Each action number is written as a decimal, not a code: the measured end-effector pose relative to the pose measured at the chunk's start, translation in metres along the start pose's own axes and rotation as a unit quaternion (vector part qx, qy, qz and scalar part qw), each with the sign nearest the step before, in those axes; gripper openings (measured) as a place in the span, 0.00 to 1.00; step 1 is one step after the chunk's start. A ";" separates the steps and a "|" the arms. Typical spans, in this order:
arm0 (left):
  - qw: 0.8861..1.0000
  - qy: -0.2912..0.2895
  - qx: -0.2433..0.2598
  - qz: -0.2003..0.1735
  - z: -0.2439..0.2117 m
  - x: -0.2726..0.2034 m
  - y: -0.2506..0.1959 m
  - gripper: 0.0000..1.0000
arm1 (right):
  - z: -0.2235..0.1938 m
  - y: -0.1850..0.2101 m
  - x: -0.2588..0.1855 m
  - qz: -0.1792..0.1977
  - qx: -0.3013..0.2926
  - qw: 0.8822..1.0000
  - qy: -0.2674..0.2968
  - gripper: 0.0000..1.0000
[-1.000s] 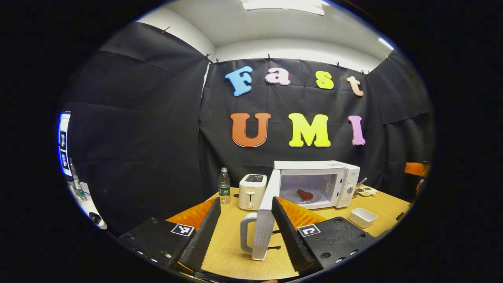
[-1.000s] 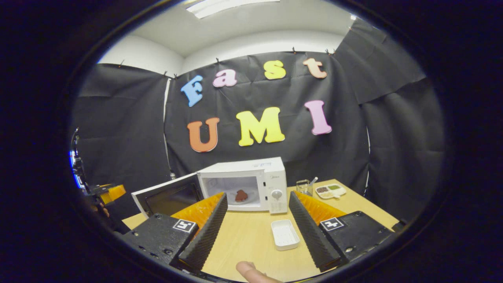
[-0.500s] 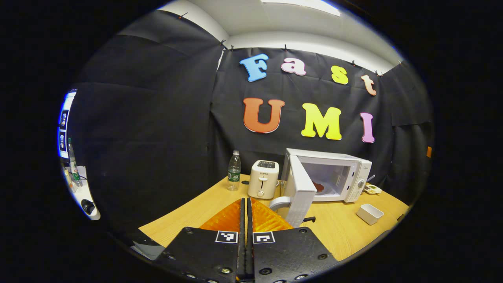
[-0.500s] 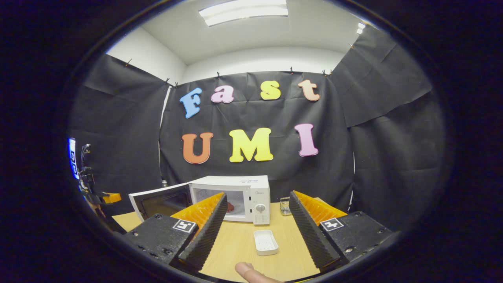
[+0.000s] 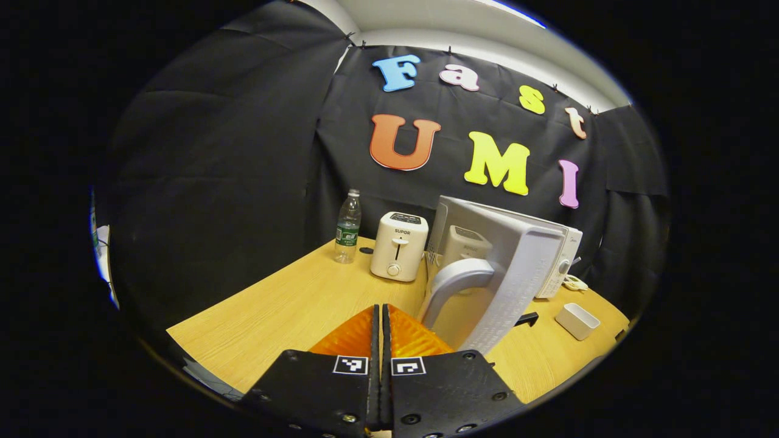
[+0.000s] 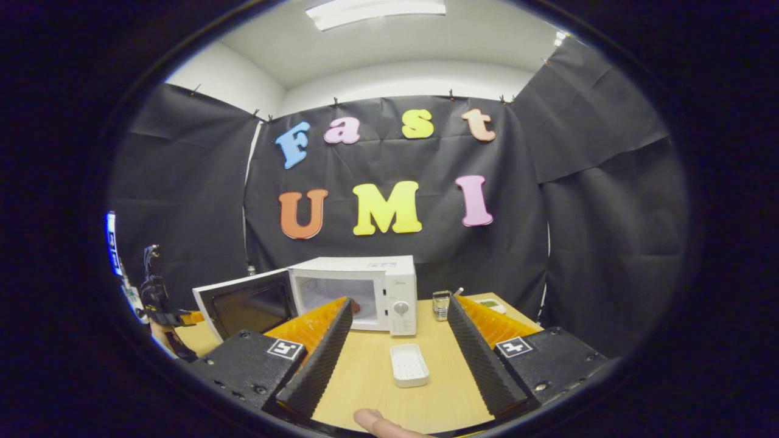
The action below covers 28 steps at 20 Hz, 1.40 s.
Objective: Open the microwave oven with the left hand, put the food in, and close the microwave oven.
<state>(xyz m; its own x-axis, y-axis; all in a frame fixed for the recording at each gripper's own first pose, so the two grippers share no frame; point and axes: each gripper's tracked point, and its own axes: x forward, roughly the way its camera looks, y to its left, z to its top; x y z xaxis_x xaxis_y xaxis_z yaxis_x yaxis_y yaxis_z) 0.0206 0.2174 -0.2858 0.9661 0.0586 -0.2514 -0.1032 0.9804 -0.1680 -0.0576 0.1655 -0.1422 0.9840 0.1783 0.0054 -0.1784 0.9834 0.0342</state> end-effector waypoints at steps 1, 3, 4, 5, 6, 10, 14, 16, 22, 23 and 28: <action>1.000 -0.002 0.003 0.000 0.000 0.000 -0.003 0.00 | 0.001 -0.002 0.000 -0.002 -0.001 1.000 -0.002 1.00; 1.000 -0.009 0.010 -0.012 0.003 -0.004 -0.014 0.00 | 0.003 -0.007 -0.002 -0.007 -0.004 1.000 -0.003 1.00; 1.000 -0.011 0.014 -0.017 0.002 -0.005 -0.019 0.12 | 0.005 -0.009 -0.003 -0.008 -0.004 1.000 -0.007 1.00; 1.000 -0.009 0.018 -0.019 0.002 -0.005 -0.024 0.00 | 0.007 -0.011 -0.004 -0.011 -0.004 1.000 -0.009 1.00; 0.999 -0.011 0.024 -0.021 0.002 -0.005 -0.030 0.00 | 0.006 -0.014 -0.005 -0.014 -0.005 1.000 -0.010 0.89; 0.998 -0.014 0.043 -0.044 -0.001 -0.002 -0.065 0.00 | 0.008 -0.025 -0.006 -0.020 0.000 1.000 -0.011 1.00; 0.995 -0.016 0.053 -0.077 -0.007 0.003 -0.113 0.00 | 0.010 -0.038 -0.007 -0.029 0.013 0.999 -0.016 0.89; 0.993 -0.013 0.056 -0.099 -0.011 0.008 -0.140 0.00 | 0.011 -0.043 -0.009 -0.033 0.018 0.999 -0.016 0.89; 0.984 -0.017 0.064 -0.163 -0.011 0.033 -0.218 0.00 | 0.016 -0.059 -0.014 -0.042 0.023 0.999 -0.024 0.89; 0.982 -0.016 0.064 -0.177 -0.012 0.039 -0.231 0.00 | 0.017 -0.061 -0.015 -0.042 0.026 0.998 -0.025 0.89; 0.974 -0.007 0.061 -0.217 -0.012 0.073 -0.282 0.00 | 0.021 -0.077 -0.018 -0.050 0.037 0.997 -0.035 0.89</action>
<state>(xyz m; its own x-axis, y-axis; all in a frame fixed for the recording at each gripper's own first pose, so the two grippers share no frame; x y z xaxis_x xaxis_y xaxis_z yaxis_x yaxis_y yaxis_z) 0.1174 -0.0569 -0.2687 0.9153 -0.3654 -0.1696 0.3445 0.9282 -0.1406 -0.0619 0.0859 -0.1242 0.9949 0.0751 0.0677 -0.0823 0.9904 0.1107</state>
